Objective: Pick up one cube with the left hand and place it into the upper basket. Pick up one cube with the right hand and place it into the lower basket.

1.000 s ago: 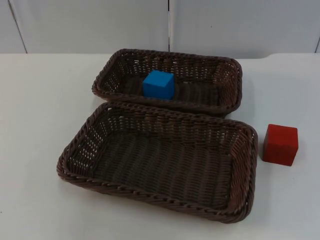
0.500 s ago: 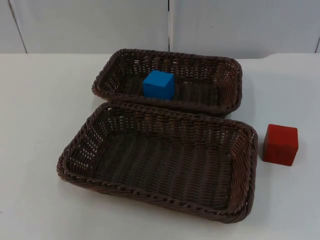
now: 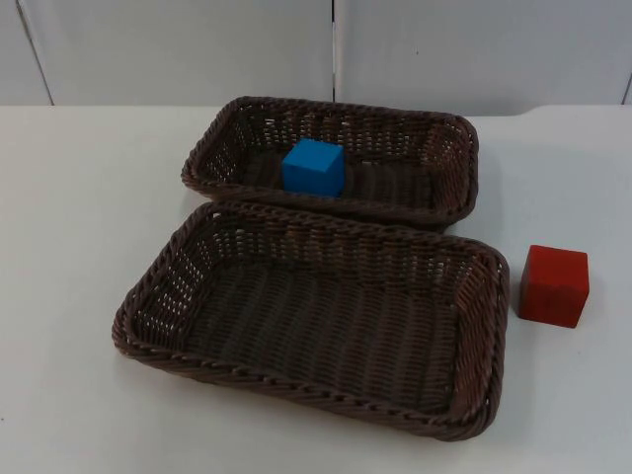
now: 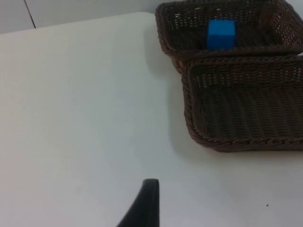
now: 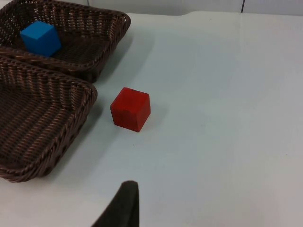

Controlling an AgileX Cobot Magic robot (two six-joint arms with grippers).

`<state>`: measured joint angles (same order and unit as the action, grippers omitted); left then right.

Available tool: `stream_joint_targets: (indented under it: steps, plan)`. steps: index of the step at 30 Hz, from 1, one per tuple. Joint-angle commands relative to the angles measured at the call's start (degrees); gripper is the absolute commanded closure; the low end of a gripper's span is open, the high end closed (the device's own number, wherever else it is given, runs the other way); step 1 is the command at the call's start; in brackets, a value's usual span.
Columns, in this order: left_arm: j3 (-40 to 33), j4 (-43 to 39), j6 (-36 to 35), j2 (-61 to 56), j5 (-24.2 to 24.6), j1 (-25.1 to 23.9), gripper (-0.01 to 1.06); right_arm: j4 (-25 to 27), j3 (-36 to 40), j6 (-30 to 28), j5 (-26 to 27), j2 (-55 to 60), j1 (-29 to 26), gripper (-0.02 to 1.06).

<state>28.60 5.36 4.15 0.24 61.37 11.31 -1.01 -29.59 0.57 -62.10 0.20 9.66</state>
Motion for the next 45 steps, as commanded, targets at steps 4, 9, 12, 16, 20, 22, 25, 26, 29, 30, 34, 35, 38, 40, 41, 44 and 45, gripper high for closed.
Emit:
stream_joint_targets:
  steps: [4,9,12,16,20,22,25,26,29,30,34,35,38,40,41,44,45]
  plan:
    - [-0.3,0.4,-0.2,-0.2,0.2,0.3,0.17,-0.1,0.0,0.0,0.5,-0.2,0.3,-0.01]
    - [-0.3,0.4,-0.2,-0.2,0.2,0.3,0.17,-0.1,0.0,1.9,0.5,0.3,0.3,-0.01]
    - [-0.3,0.4,-0.2,-0.2,0.2,0.3,0.17,0.0,0.0,1.9,0.5,4.7,0.3,-0.01]
    - [-0.3,0.4,-0.2,-0.2,0.2,0.3,0.17,0.1,-0.4,1.9,0.9,11.0,0.3,-0.01]
    - [-0.3,0.4,-0.2,-0.2,0.2,0.3,0.17,0.1,-2.0,1.9,2.8,17.7,0.3,-0.01]
    - [-0.3,0.4,-0.2,-0.2,0.2,0.3,0.17,0.4,-3.8,1.9,4.0,22.5,0.3,-0.01]
    - [-0.3,0.4,-0.2,-0.2,0.2,0.3,0.17,1.5,-5.8,1.7,5.4,28.0,0.3,-0.01]
    - [-0.3,0.4,-0.2,-0.2,0.2,0.3,0.17,2.4,-7.6,1.7,6.2,31.9,0.3,-0.01]
    - [-0.3,0.3,-0.2,-0.2,0.2,0.3,0.17,4.7,-11.8,1.7,7.3,41.0,0.3,-0.01]
    - [-0.3,0.3,-0.2,-0.2,0.2,0.3,0.17,4.7,-11.8,1.7,7.3,41.0,0.3,-0.01]
    - [-0.3,0.3,-0.2,-0.2,0.2,0.3,0.17,8.0,-18.6,1.7,8.2,54.6,0.3,-0.01]
    - [-0.3,0.3,-0.2,-0.2,0.2,0.3,0.17,8.0,-18.6,1.7,8.2,54.6,0.3,-0.01]
    - [-0.3,0.3,-0.2,-0.2,0.2,0.3,0.17,10.7,-23.5,1.7,9.2,64.8,0.3,-0.01]
    - [-0.3,0.3,-0.2,-0.2,0.2,0.3,0.17,11.1,-25.0,1.7,9.7,68.2,0.3,-0.01]
    - [-0.3,0.3,-0.2,-0.2,0.2,0.3,0.17,11.9,-26.5,1.7,10.3,71.5,0.3,-0.01]
    - [-0.3,0.3,-0.2,-0.2,0.2,0.3,0.17,13.3,-31.0,1.7,11.3,80.3,0.3,-0.01]
    - [-0.3,0.3,-0.2,-0.2,0.2,0.3,0.17,13.3,-31.0,1.7,11.3,80.3,0.3,-0.01]
